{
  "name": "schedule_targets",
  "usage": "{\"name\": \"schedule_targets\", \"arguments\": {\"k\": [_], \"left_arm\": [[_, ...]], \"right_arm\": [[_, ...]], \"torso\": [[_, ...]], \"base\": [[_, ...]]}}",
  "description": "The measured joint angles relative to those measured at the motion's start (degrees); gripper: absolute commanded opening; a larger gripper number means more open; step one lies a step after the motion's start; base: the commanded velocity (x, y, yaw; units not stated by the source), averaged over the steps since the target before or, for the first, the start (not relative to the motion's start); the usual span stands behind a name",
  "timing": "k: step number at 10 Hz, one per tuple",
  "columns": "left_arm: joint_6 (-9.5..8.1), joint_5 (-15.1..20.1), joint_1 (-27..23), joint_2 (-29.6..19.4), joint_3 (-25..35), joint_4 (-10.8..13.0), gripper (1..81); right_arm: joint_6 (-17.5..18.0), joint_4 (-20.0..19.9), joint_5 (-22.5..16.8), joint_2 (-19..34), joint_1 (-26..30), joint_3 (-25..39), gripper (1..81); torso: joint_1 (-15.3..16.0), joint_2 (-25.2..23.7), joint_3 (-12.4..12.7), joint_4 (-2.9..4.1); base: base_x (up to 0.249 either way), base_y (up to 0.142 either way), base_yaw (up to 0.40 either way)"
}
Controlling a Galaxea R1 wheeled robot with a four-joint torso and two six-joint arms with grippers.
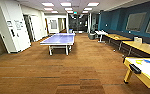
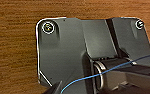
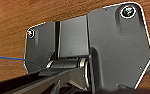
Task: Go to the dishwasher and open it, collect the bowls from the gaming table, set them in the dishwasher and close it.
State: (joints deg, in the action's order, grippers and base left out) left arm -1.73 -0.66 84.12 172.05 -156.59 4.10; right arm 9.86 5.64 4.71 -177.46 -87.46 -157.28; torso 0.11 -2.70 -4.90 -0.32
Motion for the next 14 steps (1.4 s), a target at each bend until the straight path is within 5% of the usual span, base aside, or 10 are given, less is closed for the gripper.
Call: {"name": "schedule_targets", "arguments": {"k": [14], "left_arm": [[0.02,0.77,0.28,0.15,0.00,0.00,81.1]], "right_arm": [[0.09,-0.02,-0.11,-0.18,-0.11,0.00,81.1]], "torso": [[-0.11,-0.02,0.00,0.00]], "base": [[-0.012,0.000,-0.028]]}}
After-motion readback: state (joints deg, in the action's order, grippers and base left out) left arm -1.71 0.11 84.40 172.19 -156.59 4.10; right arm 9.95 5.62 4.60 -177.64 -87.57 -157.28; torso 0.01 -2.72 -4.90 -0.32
